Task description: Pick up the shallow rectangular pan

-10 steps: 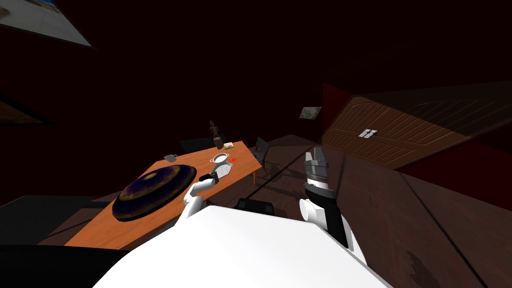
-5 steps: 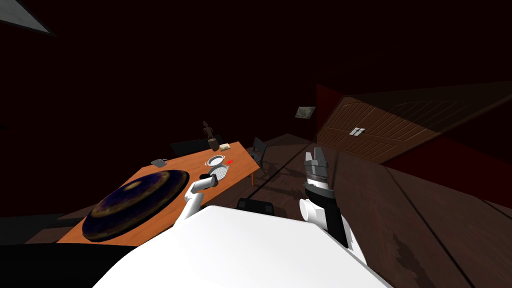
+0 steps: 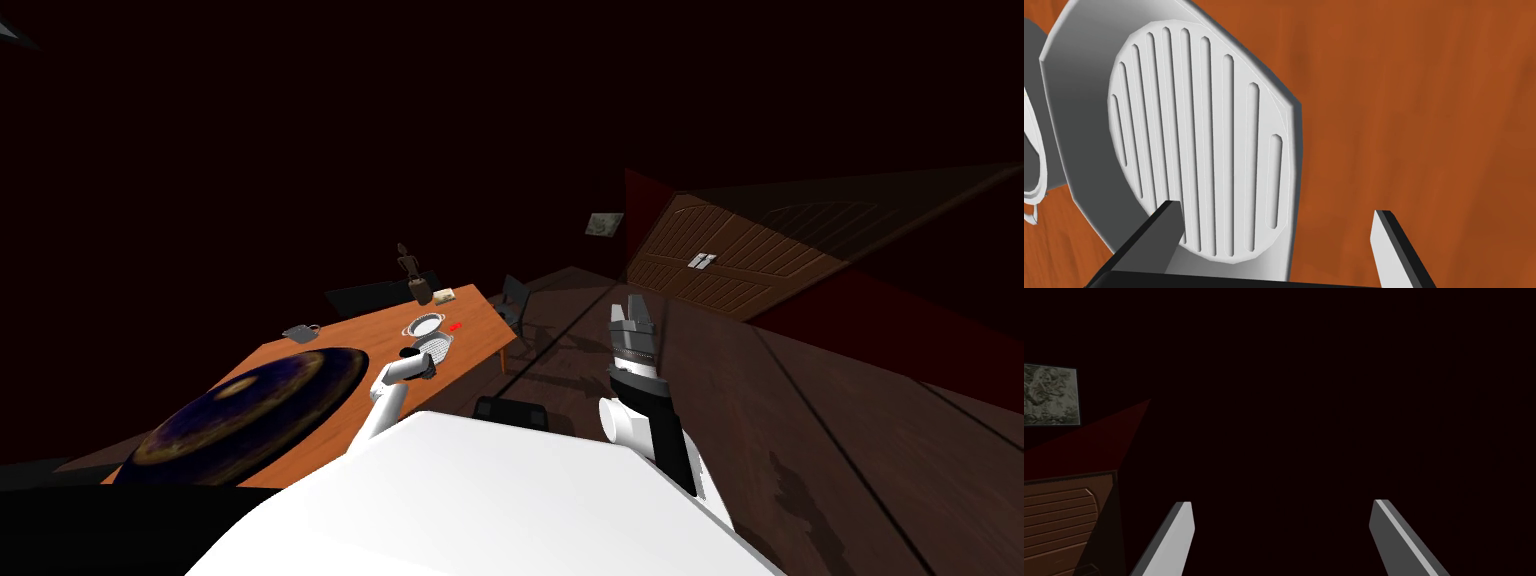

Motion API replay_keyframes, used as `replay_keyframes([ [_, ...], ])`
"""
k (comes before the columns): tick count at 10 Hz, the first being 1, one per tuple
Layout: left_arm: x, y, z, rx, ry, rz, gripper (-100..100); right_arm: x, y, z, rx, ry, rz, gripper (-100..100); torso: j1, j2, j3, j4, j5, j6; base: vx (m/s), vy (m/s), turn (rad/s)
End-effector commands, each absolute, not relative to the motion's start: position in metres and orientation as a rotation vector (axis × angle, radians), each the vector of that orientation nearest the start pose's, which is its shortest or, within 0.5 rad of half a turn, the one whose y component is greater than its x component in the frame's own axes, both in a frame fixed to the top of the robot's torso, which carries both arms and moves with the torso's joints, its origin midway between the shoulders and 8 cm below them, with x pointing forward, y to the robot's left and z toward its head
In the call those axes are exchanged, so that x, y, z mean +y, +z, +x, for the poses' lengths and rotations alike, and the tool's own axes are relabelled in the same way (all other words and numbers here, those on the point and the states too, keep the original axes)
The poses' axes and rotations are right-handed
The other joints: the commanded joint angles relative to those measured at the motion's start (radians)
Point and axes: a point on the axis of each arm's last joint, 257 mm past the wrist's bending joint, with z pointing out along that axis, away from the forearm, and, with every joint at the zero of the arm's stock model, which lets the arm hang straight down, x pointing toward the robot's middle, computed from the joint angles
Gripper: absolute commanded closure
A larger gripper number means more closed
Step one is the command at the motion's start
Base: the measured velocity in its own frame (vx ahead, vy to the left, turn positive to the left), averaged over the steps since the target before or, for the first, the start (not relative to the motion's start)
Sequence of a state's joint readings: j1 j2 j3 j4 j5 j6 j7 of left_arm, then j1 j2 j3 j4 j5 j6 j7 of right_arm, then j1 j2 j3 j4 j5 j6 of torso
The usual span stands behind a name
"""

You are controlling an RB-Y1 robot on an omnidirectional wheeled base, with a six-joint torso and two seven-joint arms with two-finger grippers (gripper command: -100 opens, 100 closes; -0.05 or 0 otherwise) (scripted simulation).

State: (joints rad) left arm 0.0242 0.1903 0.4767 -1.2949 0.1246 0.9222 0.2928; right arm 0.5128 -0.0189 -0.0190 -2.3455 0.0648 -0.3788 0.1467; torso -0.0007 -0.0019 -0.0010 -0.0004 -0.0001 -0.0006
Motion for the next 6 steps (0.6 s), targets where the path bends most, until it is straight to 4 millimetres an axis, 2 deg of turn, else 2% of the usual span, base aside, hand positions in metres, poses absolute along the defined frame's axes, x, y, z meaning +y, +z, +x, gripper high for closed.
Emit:
replay_keyframes([
  [1,0.48,-0.503,0.319,1.038,-0.324,-2.538,-100,-0.28,0.026,0.35,0.742,1.083,0.595,0,0.0,0.0,0.0,0.0,0.0,0.0,0.009,0.001,-0.01],
  [2,0.479,-0.504,0.318,1.037,-0.321,-2.543,0,-0.28,0.026,0.35,0.742,1.083,0.595,0,0.0,0.001,0.0,0.0,0.0,0.0,0.0,0.0,0.0],
  [3,0.476,-0.512,0.317,1.044,-0.323,-2.541,-100,-0.28,0.026,0.35,0.742,1.083,0.595,0,0.0,0.001,0.001,0.0,0.0,0.0,0.025,0.018,0.037],
  [6,0.471,-0.524,0.315,1.052,-0.326,-2.538,-100,-0.28,0.026,0.35,0.742,1.083,0.595,0,0.002,-0.001,-0.001,0.0,0.0,0.0,0.043,0.028,0.024],
])
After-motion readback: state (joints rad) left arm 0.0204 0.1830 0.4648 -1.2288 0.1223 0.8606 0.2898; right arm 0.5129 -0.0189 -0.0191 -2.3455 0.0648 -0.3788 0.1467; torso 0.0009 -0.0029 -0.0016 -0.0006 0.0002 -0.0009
